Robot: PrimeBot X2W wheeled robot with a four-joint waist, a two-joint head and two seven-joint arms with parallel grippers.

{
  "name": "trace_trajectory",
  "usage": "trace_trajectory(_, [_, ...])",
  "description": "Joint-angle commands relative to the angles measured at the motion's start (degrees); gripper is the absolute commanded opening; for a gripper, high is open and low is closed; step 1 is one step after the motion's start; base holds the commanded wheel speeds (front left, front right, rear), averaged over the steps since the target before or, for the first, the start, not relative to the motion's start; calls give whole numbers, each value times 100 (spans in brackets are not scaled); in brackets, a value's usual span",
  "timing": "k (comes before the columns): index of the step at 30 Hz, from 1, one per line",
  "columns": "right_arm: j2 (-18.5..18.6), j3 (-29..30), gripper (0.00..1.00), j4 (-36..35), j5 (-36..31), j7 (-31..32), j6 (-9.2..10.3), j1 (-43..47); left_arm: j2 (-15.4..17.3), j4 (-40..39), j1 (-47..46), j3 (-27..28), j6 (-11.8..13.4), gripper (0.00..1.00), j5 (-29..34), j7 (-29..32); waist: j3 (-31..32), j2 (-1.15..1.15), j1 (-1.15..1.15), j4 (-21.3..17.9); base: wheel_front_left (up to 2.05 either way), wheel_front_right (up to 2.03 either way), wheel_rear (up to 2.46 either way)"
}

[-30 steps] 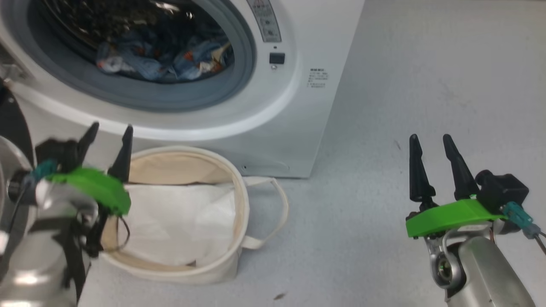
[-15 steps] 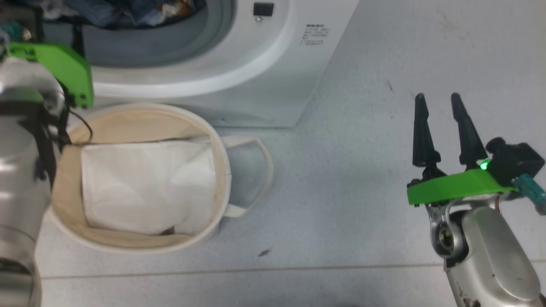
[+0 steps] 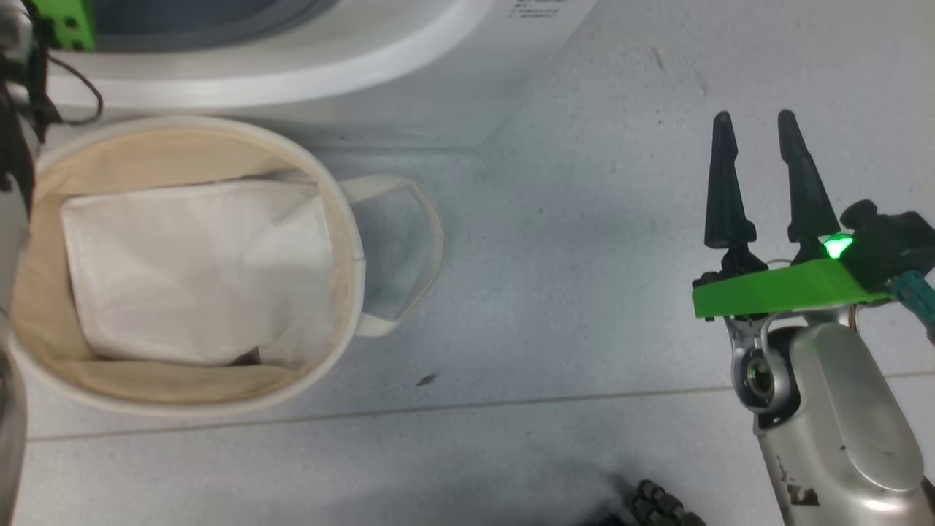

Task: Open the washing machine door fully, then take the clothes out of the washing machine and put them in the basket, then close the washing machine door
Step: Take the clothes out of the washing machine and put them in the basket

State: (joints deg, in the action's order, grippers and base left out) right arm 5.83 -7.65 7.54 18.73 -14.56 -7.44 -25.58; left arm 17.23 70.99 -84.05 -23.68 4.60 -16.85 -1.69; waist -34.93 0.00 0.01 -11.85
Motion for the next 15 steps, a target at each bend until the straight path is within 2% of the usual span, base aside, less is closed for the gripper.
trace_trajectory(1, [-56, -97, 100, -219, -46, -44, -5, -27, 274, -53, -343, 45, 65, 100, 15, -53, -187, 0, -1, -23, 0, 0, 0])
trace_trajectory(3, [-66, -93, 100, -241, -57, -44, -5, -53, 306, 25, -449, 39, 170, 100, 24, -26, -275, 0, -1, -22, 0, 0, 0])
trace_trajectory(7, [-82, -89, 100, -266, -70, -44, -5, -89, 371, 143, -592, 108, 601, 100, -12, 35, -400, 0, -1, -15, 0, 0, 0])
trace_trajectory(10, [-90, -94, 100, -254, -84, -44, -5, -97, 363, 194, -632, 129, 736, 100, -51, 113, -454, 0, -1, 8, 0, 0, 0])
trace_trajectory(15, [-94, -97, 100, -247, -87, -44, -5, -122, 313, 234, -649, 45, 642, 100, -49, 166, -499, 0, -1, 25, 0, 0, 0])
